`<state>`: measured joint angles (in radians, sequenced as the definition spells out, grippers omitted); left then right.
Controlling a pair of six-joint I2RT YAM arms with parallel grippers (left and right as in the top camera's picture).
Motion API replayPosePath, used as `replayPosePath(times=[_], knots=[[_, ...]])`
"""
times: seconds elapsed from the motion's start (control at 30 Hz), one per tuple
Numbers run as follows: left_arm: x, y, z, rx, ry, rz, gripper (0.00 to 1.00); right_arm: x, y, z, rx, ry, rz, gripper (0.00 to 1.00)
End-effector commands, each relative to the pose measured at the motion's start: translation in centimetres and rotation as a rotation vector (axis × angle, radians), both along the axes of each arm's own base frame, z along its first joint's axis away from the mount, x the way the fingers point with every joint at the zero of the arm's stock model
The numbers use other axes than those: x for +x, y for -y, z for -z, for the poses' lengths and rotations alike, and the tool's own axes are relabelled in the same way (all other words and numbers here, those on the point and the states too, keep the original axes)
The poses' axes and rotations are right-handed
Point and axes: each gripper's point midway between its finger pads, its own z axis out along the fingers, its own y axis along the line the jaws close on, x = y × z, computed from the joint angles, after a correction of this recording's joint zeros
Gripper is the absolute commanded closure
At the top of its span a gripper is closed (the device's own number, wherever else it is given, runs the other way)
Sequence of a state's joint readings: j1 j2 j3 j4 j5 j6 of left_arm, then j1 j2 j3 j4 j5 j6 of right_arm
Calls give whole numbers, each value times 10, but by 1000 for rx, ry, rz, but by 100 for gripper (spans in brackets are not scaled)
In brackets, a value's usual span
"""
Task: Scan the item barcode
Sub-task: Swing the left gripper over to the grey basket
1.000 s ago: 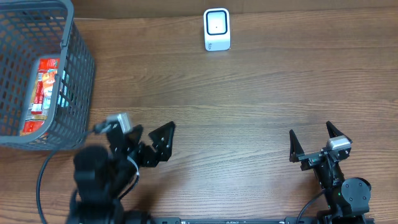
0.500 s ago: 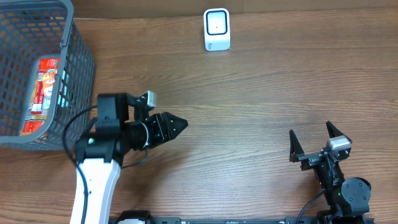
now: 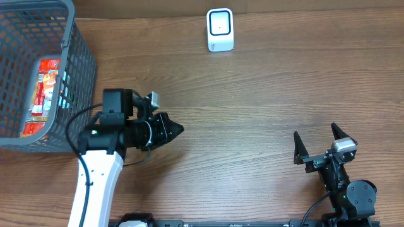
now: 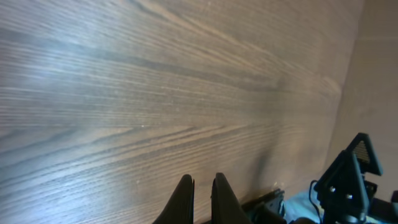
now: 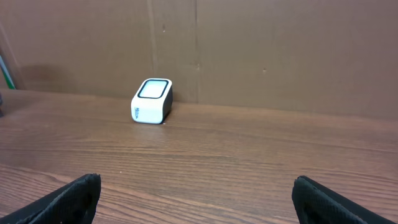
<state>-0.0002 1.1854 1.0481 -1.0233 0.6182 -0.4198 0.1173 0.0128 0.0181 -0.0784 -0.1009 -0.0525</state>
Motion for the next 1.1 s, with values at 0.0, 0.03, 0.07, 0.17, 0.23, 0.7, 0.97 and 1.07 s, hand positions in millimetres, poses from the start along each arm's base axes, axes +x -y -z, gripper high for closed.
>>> replayPosePath(times=[0.0, 0.03, 0.07, 0.17, 0.23, 0.7, 0.97, 1.07], knots=[[17, -14, -53, 98, 124, -51, 96, 0, 1, 2, -1, 4, 1, 0], [18, -20, -68, 132, 147, -70, 96, 0, 1, 2, -1, 4, 1, 0], [18, -25, -81, 159, 167, -88, 96, 0, 1, 2, -1, 4, 1, 0], [20, -45, -126, 265, 240, -158, 96, 0, 1, 2, -1, 4, 1, 0], [22, -58, -150, 327, 272, -204, 96, 0, 1, 2, -1, 4, 1, 0], [126, -111, -223, 576, 406, -302, 70, 0, 1, 2, -1, 4, 1, 0], [153, -154, -188, 833, 320, -246, 0, 0, 1, 2, -1, 4, 1, 0], [154, -176, -191, 862, 314, -308, 0, 0, 1, 2, -1, 4, 1, 0]])
